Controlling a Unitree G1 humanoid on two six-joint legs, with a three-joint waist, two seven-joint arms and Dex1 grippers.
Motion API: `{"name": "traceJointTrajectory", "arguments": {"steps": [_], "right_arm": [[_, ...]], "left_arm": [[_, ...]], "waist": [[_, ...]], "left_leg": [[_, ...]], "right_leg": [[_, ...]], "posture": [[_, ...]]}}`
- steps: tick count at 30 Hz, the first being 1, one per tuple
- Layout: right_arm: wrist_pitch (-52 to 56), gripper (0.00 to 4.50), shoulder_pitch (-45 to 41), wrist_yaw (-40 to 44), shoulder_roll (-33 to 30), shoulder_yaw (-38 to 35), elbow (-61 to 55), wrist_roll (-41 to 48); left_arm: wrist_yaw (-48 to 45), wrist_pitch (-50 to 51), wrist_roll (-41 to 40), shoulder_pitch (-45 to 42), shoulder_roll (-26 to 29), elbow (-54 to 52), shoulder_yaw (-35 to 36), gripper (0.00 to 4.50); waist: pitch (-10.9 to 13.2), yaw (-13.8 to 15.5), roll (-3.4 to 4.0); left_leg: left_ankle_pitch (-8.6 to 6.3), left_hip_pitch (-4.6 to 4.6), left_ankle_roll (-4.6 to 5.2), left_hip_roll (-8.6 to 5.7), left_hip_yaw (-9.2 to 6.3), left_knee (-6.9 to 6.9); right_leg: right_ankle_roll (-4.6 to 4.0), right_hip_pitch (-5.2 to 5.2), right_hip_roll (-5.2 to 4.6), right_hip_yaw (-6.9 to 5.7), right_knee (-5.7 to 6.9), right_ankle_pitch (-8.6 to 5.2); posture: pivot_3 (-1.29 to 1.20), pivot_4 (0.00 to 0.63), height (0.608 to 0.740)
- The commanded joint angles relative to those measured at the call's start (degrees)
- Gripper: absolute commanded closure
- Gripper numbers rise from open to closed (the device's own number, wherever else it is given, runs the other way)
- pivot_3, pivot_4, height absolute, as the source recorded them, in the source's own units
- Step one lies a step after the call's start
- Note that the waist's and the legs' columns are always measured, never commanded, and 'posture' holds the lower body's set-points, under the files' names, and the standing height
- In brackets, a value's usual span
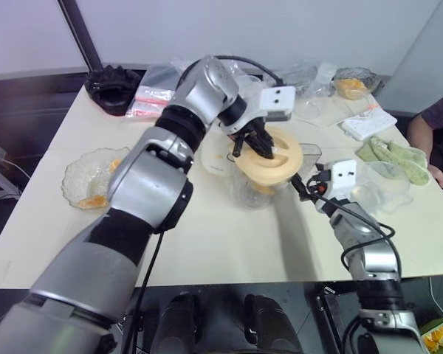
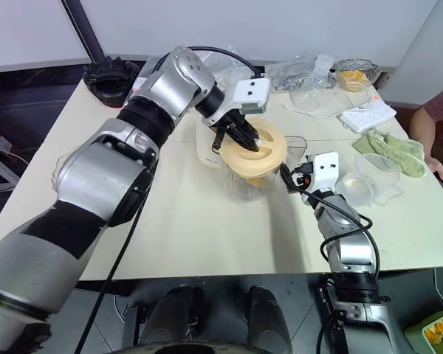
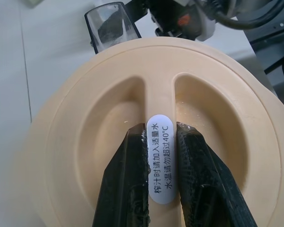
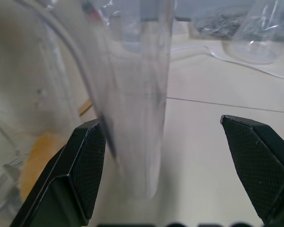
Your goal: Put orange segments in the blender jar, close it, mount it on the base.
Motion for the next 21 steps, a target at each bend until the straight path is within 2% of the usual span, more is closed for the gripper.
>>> {"name": "traceJointTrajectory", "arguments": {"steps": [1, 4, 8, 9, 15, 21], "right_arm": [[-3.4, 0.54, -1.6, -2.4, 1.6, -1.3, -0.7, -1.3], [-4.3, 1.45, -1.7, -3.4, 2.5, -1.2, -0.9, -2.0], [-4.6, 3.49, -2.1, -3.6, 3.4, -1.0, -0.9, -2.6], [-4.3, 3.60, -2.1, -3.5, 3.6, -0.8, -1.1, -2.6], [-3.3, 3.58, -1.3, -3.1, 3.9, 0.1, -2.0, -2.7], [-2.7, 3.58, -1.5, -3.0, 4.0, 0.2, -2.1, -2.9]], "left_arm": [[-1.3, -0.2, 1.6, 2.9, -1.1, 0.9, -2.4, 4.24], [-1.9, -0.2, 1.5, 3.7, -1.1, 0.3, -2.4, 4.24], [-2.3, -0.4, 1.8, 5.5, -0.9, -0.5, -2.8, 4.24], [-2.4, -0.3, 1.8, 6.1, -0.7, -0.8, -2.9, 4.24], [-2.1, 2.2, 1.0, 8.6, -0.5, -3.5, -2.7, 4.24], [4.6, 8.8, 0.1, 10.2, -1.5, -5.8, -1.8, 4.24]], "waist": [[0.0, 0.0, 0.01], [0.0, 0.0, 0.02], [0.0, 0.1, 0.03], [0.0, 0.1, 0.03], [-0.1, 0.0, 0.04], [-0.3, 0.1, 0.11]], "left_leg": [[0.00, 0.02, 0.00, 0.00, 0.00, 0.00], [0.00, 0.08, 0.00, 0.01, 0.00, 0.00], [0.00, 0.10, 0.00, 0.00, -0.02, 0.00], [0.00, 0.14, 0.00, 0.00, -0.02, 0.00], [-0.01, 0.50, -0.01, 0.03, 0.00, -0.01], [-0.01, 0.52, -0.01, 0.04, -0.02, -0.01]], "right_leg": [[0.00, 0.02, 0.00, 0.00, 0.01, 0.00], [0.00, 0.06, 0.00, 0.00, 0.01, -0.01], [0.01, 0.13, -0.01, 0.00, 0.01, -0.01], [0.01, 0.18, -0.03, 0.00, 0.00, -0.02], [0.01, 0.45, -0.07, 0.00, -0.02, -0.03], [0.02, 0.48, -0.08, 0.00, -0.01, -0.04]], "posture": [[0.00, 0.150, 0.740], [0.00, 0.150, 0.740], [0.00, 0.150, 0.740], [0.00, 0.150, 0.740], [0.00, 0.150, 0.740], [0.00, 0.150, 0.740]]}}
